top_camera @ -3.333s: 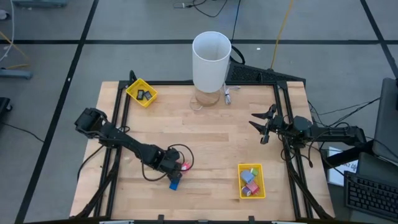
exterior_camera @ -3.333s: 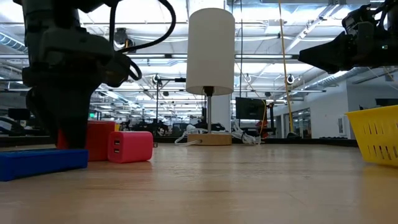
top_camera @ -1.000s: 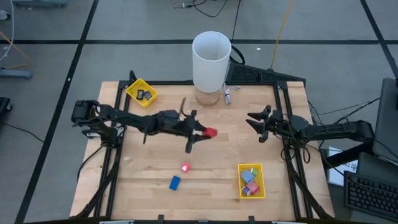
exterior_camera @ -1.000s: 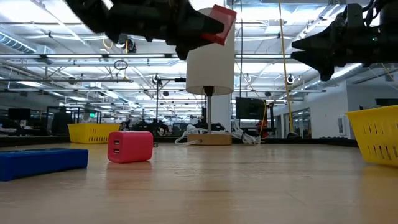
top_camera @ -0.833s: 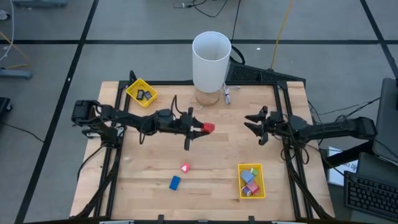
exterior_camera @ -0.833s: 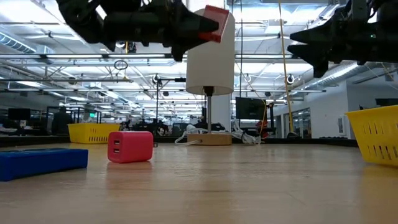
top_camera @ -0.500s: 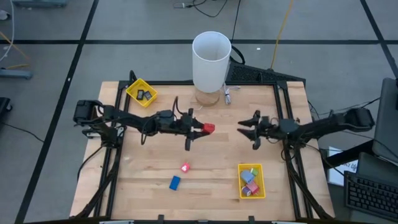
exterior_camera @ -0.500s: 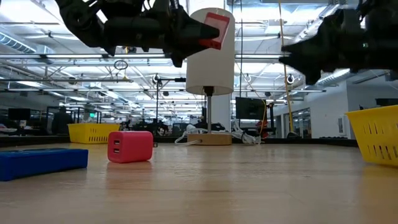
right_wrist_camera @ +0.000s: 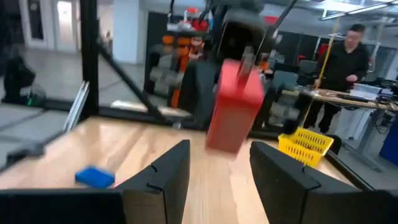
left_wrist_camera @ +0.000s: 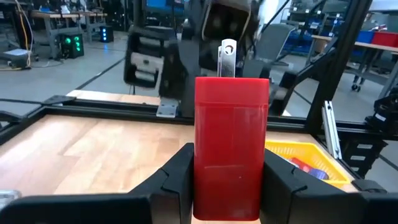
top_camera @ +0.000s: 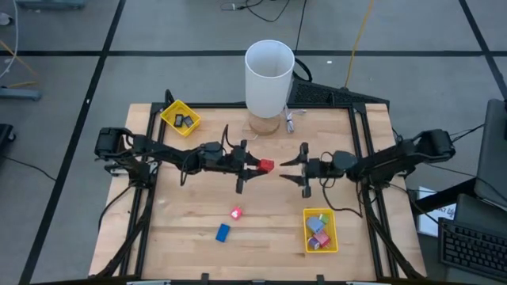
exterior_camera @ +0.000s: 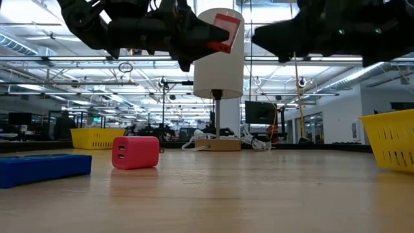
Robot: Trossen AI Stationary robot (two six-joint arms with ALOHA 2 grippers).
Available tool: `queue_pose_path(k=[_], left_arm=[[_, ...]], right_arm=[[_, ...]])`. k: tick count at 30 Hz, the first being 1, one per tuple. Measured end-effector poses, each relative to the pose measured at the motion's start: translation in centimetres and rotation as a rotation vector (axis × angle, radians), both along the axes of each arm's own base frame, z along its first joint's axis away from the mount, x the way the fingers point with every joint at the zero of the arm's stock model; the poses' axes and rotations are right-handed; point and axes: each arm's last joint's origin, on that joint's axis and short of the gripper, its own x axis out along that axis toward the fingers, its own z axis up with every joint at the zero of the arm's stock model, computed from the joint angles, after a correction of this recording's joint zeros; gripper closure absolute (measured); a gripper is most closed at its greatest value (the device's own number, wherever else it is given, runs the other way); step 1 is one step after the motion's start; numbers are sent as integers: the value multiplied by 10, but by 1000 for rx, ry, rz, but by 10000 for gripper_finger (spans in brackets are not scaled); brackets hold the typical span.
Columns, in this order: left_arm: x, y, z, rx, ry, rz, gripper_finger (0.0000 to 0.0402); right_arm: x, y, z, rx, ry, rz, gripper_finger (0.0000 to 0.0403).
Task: Pick & Place Office items
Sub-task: Put the red charger adapter into the bottom yellow bin
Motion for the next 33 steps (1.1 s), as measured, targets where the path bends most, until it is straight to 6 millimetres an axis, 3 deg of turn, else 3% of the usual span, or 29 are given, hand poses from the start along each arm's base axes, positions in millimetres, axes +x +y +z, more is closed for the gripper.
queue_pose_path(k=[5,13,18,24,33], left_arm=[[0,0,0,-1,-1,-4,282],[0,0,0,-2,-1,-8,282],[0,0,0,-2,-1,-9,282],[0,-2,0,-2,-1,-13,282],[0,-2,0,-2,-2,-16,282]], right_arm=[[20,0,11,61,-24,-21,234],[48,3,10,89,-15,-13,148],[62,4,13,155,-78,-4,129],[66,4,10,159,-96,-3,167],[67,3,9,174,-89,-6,263]])
